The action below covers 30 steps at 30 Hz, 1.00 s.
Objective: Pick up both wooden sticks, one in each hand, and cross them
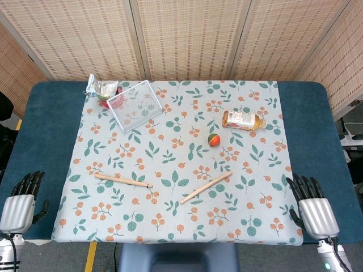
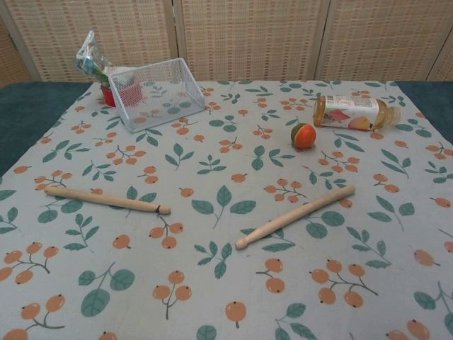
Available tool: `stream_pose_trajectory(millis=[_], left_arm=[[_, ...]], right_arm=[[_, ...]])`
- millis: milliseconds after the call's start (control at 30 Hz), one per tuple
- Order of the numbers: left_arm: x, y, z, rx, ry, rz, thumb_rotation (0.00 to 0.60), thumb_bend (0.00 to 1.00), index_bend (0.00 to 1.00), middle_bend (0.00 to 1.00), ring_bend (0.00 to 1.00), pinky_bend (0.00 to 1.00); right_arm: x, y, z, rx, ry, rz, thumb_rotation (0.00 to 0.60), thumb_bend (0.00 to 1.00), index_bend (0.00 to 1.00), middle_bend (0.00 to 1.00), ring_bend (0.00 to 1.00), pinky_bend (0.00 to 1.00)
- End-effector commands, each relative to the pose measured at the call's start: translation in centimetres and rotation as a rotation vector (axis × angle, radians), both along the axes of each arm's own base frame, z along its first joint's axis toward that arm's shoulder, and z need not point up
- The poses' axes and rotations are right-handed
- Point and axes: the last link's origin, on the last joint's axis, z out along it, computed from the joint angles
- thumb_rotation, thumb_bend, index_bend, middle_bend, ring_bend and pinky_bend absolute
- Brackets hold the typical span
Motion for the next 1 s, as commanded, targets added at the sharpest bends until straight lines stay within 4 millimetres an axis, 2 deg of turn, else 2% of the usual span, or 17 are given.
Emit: stream_pose_trajectory(millis=[33,167,233,367,500,667,767,1000], left_arm=[[0.2,-0.1,-0.3,-0.011,-0.001,-0.009,0.600,0.47,0.00,0.06,0.06,0.19],[1.3,0.3,-1.7,-0.066,-0.019,-0.055,0.600,0.47,0.00,0.06,0.06,0.19],[2.0,0.9,-3.2,-0.119,-0.042,-0.084,0.600,0.47,0.00,0.08,0.06,0.19],[3.9,2.9,-6.5,-0.227,-0.048,-0.154,0.600,0.47,0.03,0.10,0.06,0.19],[6.0,4.9,-9.0,-0.243,-0.031,-0.243,0.600,0.48,0.09,0.17,0.10,0.19],[7.9,6.5,-12.0,-0.247,0.007,-0.287,0.600,0.47,0.15,0.21,0.12,0.22],[8.6,6.9,-13.5,-0.222,0.080,-0.324,0.600,0.47,0.21,0.25,0.13,0.24],[9.2,7.5,-16.1,-0.234,0.164,-0.356,0.600,0.46,0.23,0.26,0.13,0.24]], right_arm=[[0.1,0.0,0.4,-0.016,-0.008,0.005,0.600,0.30,0.00,0.00,0.00,0.00],[0.3,0.2,0.7,-0.021,-0.016,0.019,0.600,0.30,0.00,0.00,0.00,0.00],[0.6,0.2,0.9,-0.032,-0.027,0.033,0.600,0.30,0.00,0.00,0.00,0.00],[1.1,0.2,0.9,-0.037,-0.030,0.051,0.600,0.30,0.00,0.00,0.00,0.00],[1.4,0.1,0.5,-0.023,-0.026,0.054,0.600,0.30,0.00,0.00,0.00,0.00],[1.6,-0.2,-0.1,0.001,-0.012,0.052,0.600,0.30,0.00,0.00,0.00,0.00],[1.7,-0.4,-0.4,0.017,-0.009,0.054,0.600,0.30,0.00,0.00,0.00,0.00],[1.6,-0.5,-0.7,0.040,-0.011,0.041,0.600,0.30,0.00,0.00,0.00,0.00]])
